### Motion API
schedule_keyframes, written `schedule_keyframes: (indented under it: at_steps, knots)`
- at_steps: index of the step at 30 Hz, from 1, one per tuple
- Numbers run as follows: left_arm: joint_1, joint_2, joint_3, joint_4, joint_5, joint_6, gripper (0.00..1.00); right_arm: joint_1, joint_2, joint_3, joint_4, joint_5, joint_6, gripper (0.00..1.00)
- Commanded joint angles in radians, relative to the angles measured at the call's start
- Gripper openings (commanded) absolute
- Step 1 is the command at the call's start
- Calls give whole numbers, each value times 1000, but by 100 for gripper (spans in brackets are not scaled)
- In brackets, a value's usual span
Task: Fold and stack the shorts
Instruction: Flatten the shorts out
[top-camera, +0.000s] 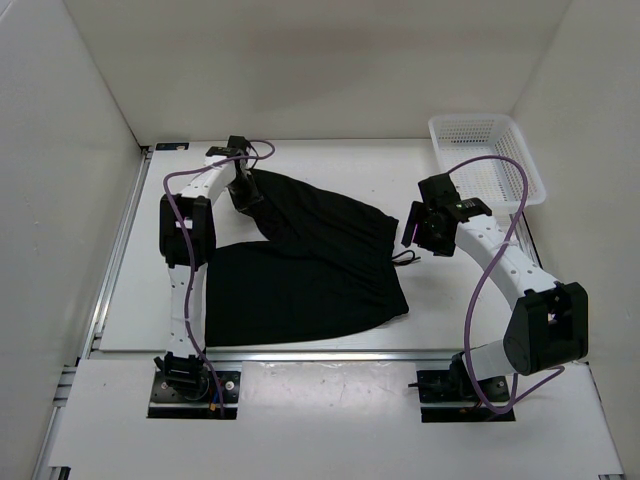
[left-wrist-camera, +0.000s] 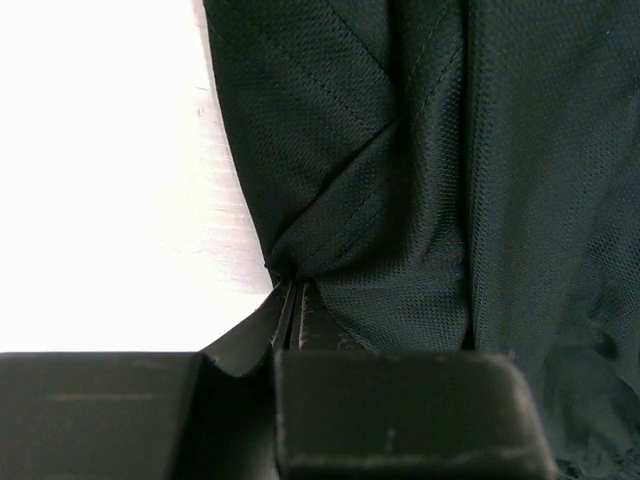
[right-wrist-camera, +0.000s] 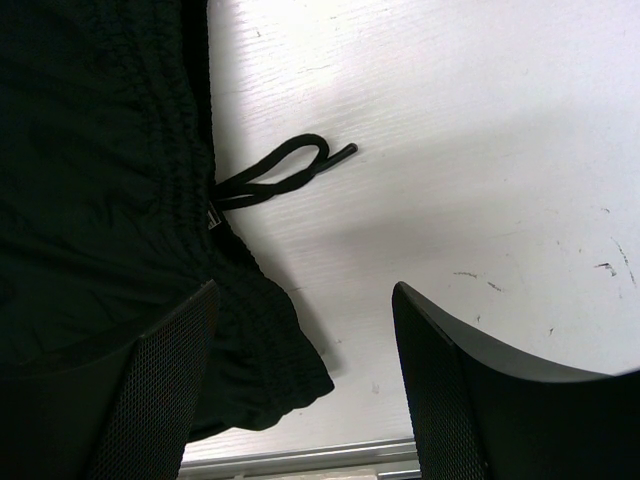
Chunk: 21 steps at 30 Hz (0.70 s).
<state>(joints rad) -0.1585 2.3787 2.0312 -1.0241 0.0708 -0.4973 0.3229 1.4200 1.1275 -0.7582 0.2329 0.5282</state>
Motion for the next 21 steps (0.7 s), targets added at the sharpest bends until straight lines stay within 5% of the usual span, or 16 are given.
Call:
schedule_keyframes:
  at_steps: [1, 21]
  knots:
    - [1, -88, 12, -5, -31, 3, 11, 4, -23, 5, -7, 2, 9, 75]
    - [10, -239, 37, -103, -91, 13, 11, 4, -32, 5, -7, 2, 9, 75]
